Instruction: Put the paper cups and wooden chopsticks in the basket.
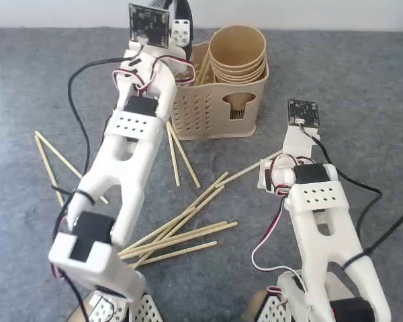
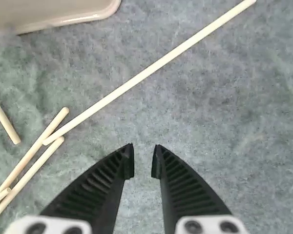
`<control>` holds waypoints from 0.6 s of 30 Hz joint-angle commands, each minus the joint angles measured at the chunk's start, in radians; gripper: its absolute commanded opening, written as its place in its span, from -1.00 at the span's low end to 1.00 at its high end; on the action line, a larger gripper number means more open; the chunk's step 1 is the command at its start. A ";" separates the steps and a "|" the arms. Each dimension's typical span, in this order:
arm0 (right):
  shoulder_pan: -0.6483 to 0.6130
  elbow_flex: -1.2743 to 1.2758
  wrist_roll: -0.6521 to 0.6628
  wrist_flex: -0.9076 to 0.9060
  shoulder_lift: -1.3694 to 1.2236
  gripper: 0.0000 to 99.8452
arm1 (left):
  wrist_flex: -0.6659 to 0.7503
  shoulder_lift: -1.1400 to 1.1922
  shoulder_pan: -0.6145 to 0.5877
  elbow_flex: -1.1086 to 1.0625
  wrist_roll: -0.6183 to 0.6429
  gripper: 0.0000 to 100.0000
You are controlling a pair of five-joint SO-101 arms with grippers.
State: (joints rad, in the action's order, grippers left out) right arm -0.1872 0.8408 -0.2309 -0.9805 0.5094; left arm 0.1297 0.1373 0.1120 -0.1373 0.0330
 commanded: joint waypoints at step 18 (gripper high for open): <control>0.142 -0.239 -0.419 0.150 -0.354 -0.84 | -0.592 -0.391 -0.196 0.068 -0.006 -0.54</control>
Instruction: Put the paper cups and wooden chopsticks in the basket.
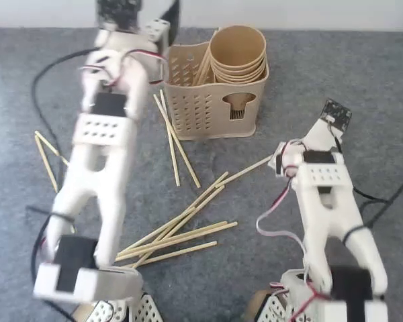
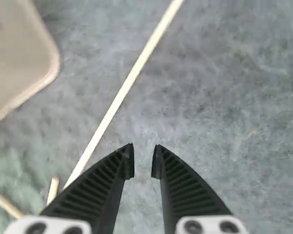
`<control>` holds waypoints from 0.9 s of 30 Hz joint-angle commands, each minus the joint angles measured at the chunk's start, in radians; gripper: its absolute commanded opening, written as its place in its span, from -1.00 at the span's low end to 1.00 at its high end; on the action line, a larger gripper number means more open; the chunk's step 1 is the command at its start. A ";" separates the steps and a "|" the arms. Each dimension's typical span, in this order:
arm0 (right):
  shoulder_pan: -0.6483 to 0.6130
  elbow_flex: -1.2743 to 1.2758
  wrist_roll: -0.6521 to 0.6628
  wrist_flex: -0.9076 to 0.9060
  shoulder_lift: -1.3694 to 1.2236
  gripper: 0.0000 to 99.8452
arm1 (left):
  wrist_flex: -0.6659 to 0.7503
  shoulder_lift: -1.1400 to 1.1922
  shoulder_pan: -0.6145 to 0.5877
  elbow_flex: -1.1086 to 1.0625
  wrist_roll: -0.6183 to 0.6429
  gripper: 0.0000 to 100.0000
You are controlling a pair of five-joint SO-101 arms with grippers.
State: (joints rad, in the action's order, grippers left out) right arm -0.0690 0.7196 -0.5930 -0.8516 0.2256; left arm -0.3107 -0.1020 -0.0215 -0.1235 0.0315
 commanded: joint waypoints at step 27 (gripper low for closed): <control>-0.042 -0.497 -0.158 -0.028 -0.509 -0.78 | -0.563 -0.463 -0.733 -0.455 -0.012 -0.54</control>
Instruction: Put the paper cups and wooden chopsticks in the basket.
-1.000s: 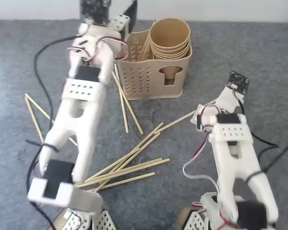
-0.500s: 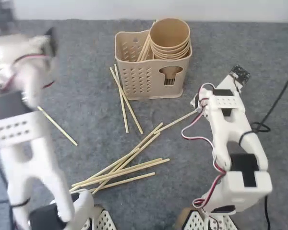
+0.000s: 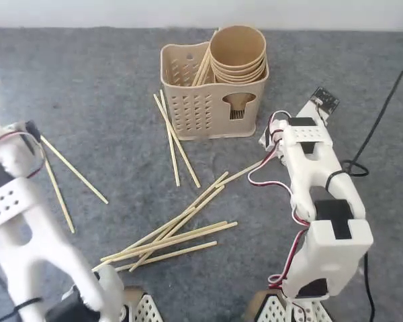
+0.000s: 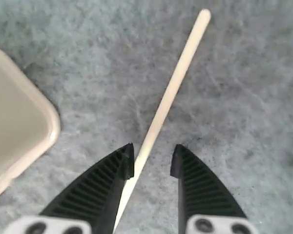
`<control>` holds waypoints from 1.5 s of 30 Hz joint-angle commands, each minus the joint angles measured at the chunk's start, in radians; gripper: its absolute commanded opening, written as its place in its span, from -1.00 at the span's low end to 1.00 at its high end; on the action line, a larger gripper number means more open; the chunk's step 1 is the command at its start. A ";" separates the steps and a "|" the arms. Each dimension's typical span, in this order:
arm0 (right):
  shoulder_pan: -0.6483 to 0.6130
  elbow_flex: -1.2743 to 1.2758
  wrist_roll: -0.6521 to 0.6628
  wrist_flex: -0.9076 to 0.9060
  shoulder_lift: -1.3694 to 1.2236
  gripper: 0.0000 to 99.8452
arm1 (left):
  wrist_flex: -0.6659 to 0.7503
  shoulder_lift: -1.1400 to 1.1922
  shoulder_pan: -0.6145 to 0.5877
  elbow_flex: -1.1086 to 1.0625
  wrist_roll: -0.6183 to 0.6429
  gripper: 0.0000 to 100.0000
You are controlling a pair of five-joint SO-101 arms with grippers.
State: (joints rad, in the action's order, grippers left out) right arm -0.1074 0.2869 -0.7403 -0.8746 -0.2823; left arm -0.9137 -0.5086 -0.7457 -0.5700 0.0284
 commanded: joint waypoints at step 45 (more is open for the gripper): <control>0.016 -0.167 0.356 0.133 0.966 -0.98 | -0.038 -0.284 -0.166 -0.424 -0.072 -0.54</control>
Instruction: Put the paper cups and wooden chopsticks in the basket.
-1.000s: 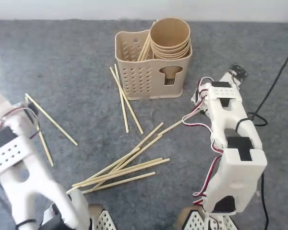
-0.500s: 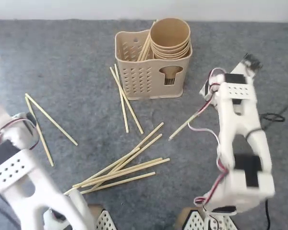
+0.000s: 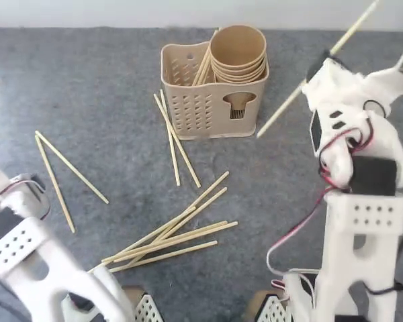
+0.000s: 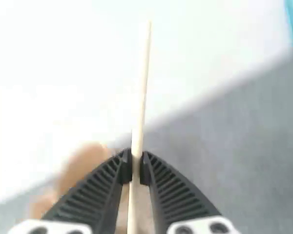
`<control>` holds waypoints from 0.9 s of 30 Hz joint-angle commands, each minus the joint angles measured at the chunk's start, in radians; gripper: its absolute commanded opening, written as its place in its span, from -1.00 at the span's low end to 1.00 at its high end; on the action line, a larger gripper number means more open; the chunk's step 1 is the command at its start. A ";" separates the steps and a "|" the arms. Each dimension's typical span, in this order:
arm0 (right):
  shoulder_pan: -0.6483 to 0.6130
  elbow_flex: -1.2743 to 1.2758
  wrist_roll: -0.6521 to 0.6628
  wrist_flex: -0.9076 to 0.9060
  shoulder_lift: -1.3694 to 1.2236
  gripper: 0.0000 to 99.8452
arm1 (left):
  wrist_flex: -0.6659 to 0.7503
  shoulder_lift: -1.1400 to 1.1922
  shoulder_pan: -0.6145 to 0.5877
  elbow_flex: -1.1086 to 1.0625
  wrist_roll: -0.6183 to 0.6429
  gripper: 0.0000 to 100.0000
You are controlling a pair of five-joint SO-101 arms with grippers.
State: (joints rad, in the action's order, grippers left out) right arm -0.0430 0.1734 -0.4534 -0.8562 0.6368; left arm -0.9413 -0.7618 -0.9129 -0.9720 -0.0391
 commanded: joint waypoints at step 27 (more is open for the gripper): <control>-0.443 -0.057 0.555 1.089 -0.521 -0.97 | 0.181 -0.031 0.000 -0.231 -0.003 -0.54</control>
State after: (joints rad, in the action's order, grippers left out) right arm -0.4695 0.1749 0.0806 0.1964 0.1212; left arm -0.7848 -0.7618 -0.9129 -1.2098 -0.0391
